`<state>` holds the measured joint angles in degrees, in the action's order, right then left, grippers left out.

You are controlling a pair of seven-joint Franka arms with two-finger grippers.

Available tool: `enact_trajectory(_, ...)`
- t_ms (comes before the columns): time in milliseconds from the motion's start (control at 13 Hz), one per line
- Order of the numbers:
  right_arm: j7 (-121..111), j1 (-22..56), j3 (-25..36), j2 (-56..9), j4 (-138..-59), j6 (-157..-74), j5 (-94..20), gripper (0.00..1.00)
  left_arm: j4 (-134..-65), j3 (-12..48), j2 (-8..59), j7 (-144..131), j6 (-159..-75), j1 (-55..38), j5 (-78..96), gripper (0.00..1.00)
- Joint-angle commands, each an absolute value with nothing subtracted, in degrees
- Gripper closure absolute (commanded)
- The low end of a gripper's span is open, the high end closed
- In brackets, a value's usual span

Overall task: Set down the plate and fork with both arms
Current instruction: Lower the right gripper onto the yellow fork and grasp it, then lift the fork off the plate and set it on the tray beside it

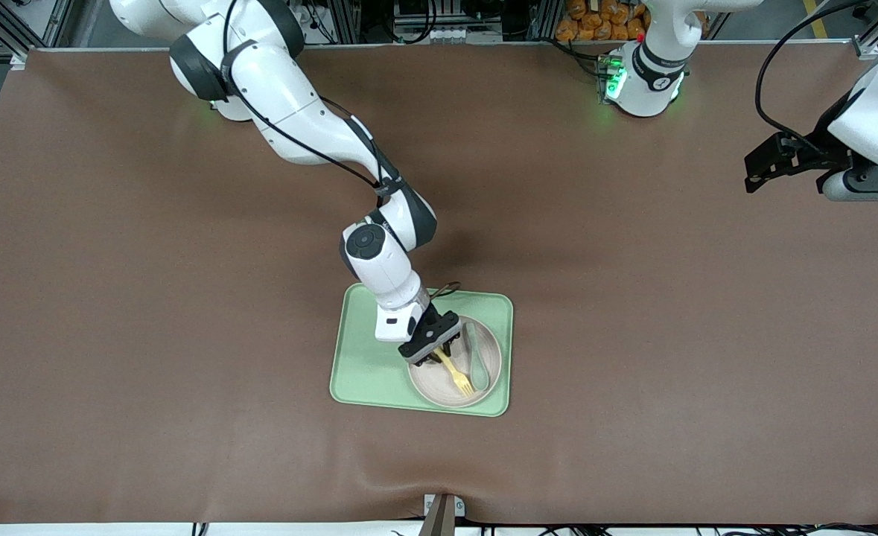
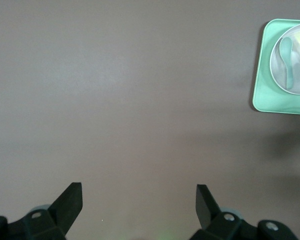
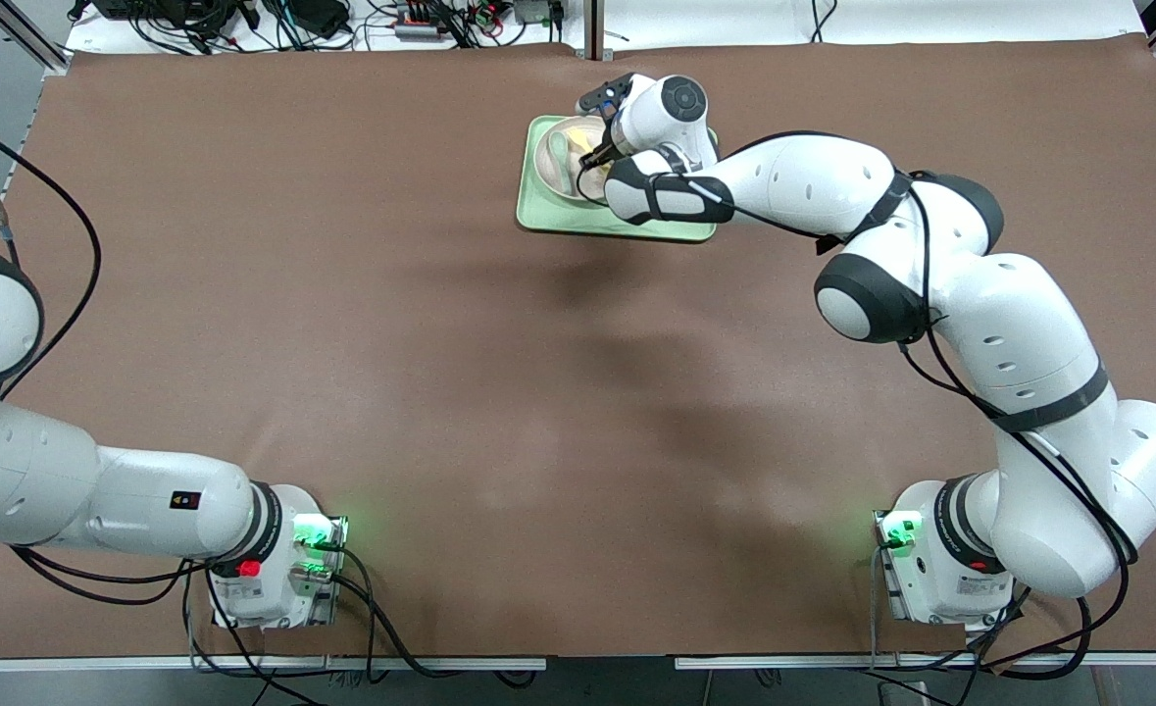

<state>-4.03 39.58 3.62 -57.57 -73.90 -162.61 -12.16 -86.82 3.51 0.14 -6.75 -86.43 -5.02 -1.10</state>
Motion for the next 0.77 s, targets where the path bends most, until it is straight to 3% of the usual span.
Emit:
enact_trajectory(0,1.46,39.38,3.51,-49.67,-80.42,-158.14,-12.92,1.0,-87.63,2.81,-0.79,-6.06,-86.31,-5.62,-0.44,0.0)
enact_trajectory(231,14.37,38.15,4.04,-44.32,-84.08,-151.46,-12.92,1.0,-87.45,2.81,-0.79,-6.15,-86.31,-5.8,-0.44,0.0)
enact_trajectory(462,18.02,33.94,4.04,-38.16,-96.21,-152.49,-12.83,1.0,-87.45,2.81,-0.53,-6.15,-86.48,-5.8,-0.44,0.0)
enact_trajectory(692,24.65,32.7,4.04,-37.61,-99.67,-153.01,-12.83,1.0,-87.36,2.81,-0.53,-6.15,-86.75,-5.63,-0.35,0.0)
